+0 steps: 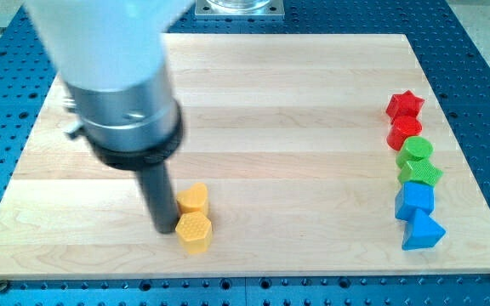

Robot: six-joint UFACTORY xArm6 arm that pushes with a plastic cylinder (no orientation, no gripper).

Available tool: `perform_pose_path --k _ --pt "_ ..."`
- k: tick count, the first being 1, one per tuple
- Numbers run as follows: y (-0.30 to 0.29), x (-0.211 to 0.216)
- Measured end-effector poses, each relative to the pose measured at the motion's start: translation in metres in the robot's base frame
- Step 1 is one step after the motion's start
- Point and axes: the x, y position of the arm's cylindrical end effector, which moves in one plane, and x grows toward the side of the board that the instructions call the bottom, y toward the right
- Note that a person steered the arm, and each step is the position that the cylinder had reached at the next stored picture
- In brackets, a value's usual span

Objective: Place the heart above the red star

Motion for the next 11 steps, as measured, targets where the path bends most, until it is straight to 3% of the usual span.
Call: perform_pose_path --k 2,3,5,6,7,8,9,10,11 --pt "0.094 -0.043" --pt "0.106 -0.047" --pt "0.051 -0.028" --pt "0.054 -0.004" --pt "-0.028 -0.022" --pt "0.005 -0.087" --pt "0.047 -0.109" --pt "-0.020 -0.104" --pt "-0.042 -0.036"
